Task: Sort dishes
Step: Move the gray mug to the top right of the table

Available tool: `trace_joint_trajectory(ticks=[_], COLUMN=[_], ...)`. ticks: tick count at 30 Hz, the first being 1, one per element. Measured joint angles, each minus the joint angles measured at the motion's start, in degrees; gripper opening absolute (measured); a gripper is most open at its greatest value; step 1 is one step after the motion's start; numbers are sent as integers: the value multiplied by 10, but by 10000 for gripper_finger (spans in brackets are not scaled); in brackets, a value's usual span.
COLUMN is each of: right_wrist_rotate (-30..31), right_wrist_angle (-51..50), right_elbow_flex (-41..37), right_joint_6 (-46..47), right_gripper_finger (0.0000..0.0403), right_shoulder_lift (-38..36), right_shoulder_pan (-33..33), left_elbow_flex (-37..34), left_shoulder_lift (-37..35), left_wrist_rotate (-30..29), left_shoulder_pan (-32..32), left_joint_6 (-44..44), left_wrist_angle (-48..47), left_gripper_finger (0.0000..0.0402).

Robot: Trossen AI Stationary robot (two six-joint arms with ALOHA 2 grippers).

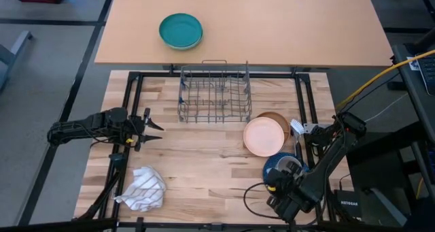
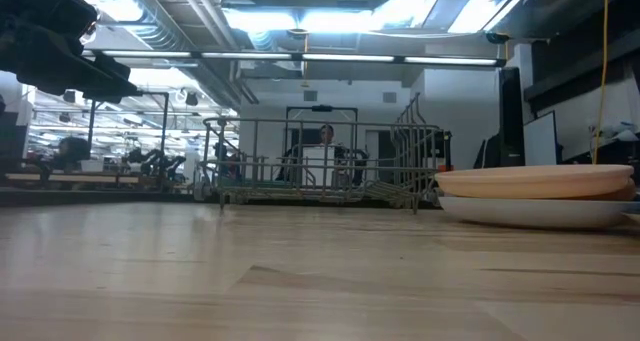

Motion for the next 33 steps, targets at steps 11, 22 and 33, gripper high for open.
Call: trace_joint_trajectory(ticks=[11, 22, 33], right_wrist_rotate=[-74, -48, -64], right_wrist_angle=[-89, -84, -2], right_elbow_flex=[16, 11, -73], right_joint_6=[-76, -76, -79], right_gripper_finger=[138, 138, 138], right_shoulder_lift=[-1, 1, 2], right_shoulder_pan=[0, 0, 0], left_elbow_flex=[0, 0, 0], left_shoulder_lift=[0, 0, 0], left_wrist_rotate=[0, 0, 0], left_shoulder_pan=[0, 0, 0], left_joint_6=[0, 0, 0], left_wrist_angle=[0, 0, 0], left_gripper_finger=[155, 155, 155])
